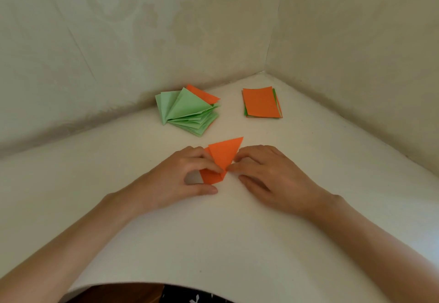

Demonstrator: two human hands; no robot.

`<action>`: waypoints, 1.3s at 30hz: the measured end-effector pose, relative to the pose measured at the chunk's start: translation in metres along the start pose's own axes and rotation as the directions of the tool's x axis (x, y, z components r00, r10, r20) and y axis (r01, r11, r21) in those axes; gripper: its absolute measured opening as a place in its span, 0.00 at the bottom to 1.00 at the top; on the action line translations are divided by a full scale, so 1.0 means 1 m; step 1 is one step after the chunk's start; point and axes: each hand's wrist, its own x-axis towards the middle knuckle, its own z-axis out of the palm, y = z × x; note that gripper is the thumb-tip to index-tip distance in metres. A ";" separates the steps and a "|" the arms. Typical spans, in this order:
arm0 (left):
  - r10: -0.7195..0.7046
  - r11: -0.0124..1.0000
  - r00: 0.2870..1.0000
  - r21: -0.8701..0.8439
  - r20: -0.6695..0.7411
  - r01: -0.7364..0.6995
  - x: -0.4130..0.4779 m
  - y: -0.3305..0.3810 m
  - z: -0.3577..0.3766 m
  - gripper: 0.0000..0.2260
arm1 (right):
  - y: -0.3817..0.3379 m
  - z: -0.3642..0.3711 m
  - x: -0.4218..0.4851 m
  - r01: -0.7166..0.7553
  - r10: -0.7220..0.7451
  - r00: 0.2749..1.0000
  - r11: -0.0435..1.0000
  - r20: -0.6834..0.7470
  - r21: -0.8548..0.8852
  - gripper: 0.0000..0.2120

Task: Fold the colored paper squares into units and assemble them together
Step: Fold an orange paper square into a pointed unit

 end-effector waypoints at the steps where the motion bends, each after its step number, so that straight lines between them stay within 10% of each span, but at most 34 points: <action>1: 0.003 1.000 1.000 -0.021 0.021 -0.003 0.001 -0.001 -0.002 0.20 | 0.000 0.001 0.001 0.007 -0.007 1.000 1.000 -0.004 -0.014 0.15; 29: -0.032 0.969 0.999 -0.246 -0.004 0.030 0.009 -0.013 -0.008 0.02 | -0.005 0.007 0.011 0.069 -0.069 0.997 0.997 -0.021 0.019 0.14; 39: -0.217 0.910 0.911 -0.409 -0.351 0.060 0.006 -0.018 -0.011 0.03 | 0.013 -0.004 0.039 -0.447 0.454 0.891 0.866 0.020 0.223 0.23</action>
